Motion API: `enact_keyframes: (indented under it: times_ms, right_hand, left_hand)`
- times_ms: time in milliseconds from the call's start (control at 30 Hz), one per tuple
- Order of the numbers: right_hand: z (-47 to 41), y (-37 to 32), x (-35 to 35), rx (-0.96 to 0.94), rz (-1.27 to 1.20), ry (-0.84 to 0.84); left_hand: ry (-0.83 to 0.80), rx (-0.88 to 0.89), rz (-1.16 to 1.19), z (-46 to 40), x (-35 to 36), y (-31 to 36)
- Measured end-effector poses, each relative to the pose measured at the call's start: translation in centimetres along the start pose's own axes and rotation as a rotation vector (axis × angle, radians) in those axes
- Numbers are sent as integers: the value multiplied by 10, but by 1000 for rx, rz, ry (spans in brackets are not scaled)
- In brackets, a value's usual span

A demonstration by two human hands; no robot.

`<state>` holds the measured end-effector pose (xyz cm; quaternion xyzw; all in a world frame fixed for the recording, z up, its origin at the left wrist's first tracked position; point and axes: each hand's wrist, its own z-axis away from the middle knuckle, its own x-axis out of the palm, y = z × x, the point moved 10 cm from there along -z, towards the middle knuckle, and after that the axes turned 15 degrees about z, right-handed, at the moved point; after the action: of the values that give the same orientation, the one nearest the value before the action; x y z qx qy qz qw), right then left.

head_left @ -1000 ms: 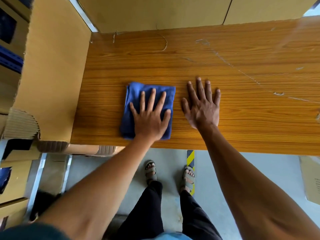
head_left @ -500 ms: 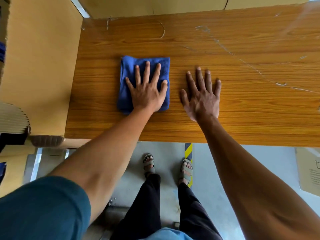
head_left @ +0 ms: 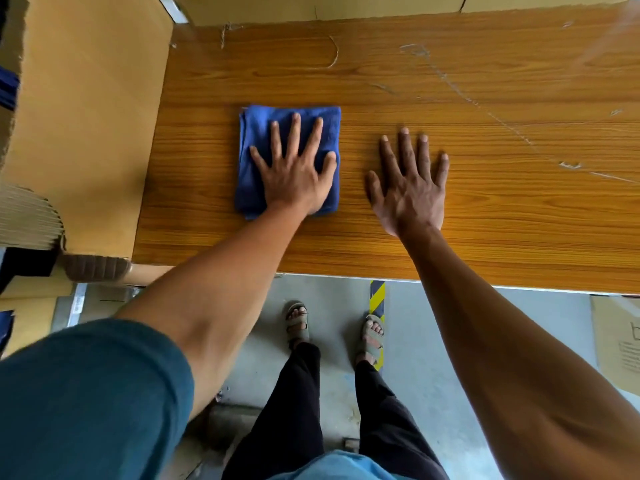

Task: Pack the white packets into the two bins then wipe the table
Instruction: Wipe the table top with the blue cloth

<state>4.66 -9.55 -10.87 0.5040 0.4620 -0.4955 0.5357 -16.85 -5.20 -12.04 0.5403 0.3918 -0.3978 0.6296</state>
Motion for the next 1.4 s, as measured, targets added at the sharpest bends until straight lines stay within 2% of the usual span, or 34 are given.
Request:
enact_keyframes:
  times_ms: [67, 167, 300, 467, 600, 733, 867, 1033, 1167, 1267, 1400]
  right_hand:
    - [2, 0, 0, -4, -1, -4]
    - [2, 1, -1, -8, -2, -6]
    - [2, -1, -2, -8, -1, -16]
    - [0, 0, 0, 0, 6, -7]
    - [-1, 1, 0, -3, 6, -5]
    - [2, 1, -1, -6, -4, -2]
    - [1, 0, -2, -9, -3, -9]
    - [1, 1, -1, -8, -8, 0]
    - [2, 1, 0, -47, -10, -10]
    - [16, 15, 0, -90, -23, -20]
    - [33, 59, 0, -52, -16, -19]
  left_hand:
    - [7, 24, -2, 13, 2, 0]
    - [28, 64, -16, 78, 4, -5]
    - [-2, 22, -33, 116, 5, -12]
    - [23, -9, 16, 31, -2, -10]
    - [-26, -33, 16, -20, -2, -2]
    - [38, 78, -1, 59, 3, 5]
    - [3, 12, 1, 116, 15, 7]
    - [43, -24, 30, 49, 10, 15]
    - [-18, -35, 25, -7, 10, 24]
    - [-8, 42, 6, 26, 17, 28]
    - [-3, 86, 30, 122, 37, 59]
